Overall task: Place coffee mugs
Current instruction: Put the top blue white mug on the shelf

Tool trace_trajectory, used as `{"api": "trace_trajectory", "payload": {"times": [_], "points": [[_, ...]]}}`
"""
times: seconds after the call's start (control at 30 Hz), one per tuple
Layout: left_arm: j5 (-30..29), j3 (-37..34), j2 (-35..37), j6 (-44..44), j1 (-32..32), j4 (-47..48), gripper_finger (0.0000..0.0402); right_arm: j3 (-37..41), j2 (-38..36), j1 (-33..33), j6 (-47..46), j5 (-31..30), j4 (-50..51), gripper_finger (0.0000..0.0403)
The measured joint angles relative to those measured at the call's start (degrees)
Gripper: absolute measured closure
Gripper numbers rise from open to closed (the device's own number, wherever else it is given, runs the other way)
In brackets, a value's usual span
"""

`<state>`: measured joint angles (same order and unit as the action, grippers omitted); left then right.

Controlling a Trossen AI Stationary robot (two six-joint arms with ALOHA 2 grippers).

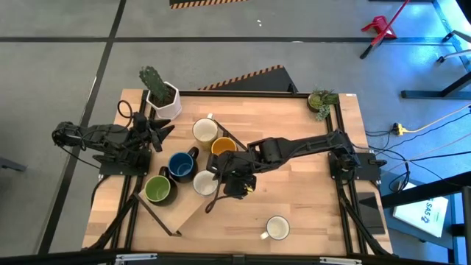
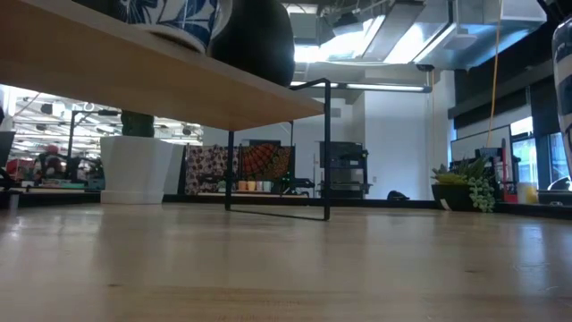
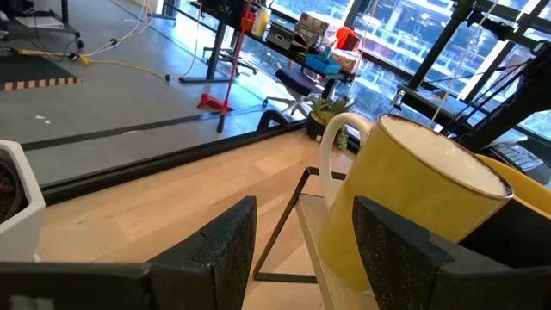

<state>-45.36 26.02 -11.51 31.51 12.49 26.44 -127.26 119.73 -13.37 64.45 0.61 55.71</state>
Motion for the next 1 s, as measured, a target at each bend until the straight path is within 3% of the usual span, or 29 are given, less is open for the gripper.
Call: {"api": "trace_trajectory", "payload": {"times": [0.4, 0.67, 0.9, 1.0], "points": [[0.0, 0.0, -0.01, 0.01, 0.02, 0.02, 0.0214, 0.04, 0.06, 0.02, -0.08, -9.71, -2.26, 0.0283], [0.0, 0.0, -0.01, 0.0, 0.02, 0.02, 0.0214, -0.1, 0.1, -0.11, -0.16, -19.29, -2.23, 0.0283], [0.0, 0.0, 0.0, 0.0, 0.0, 0.02, 0.0214, -5.88, -0.01, -3.72, -12.7, -17.19, -1.31, 0.0283], [0.0, 0.0, -0.01, 0.0, 0.02, 0.02, 0.0214, -7.03, -0.03, -5.8, -14.65, -12.07, -2.78, 0.0289]]}}
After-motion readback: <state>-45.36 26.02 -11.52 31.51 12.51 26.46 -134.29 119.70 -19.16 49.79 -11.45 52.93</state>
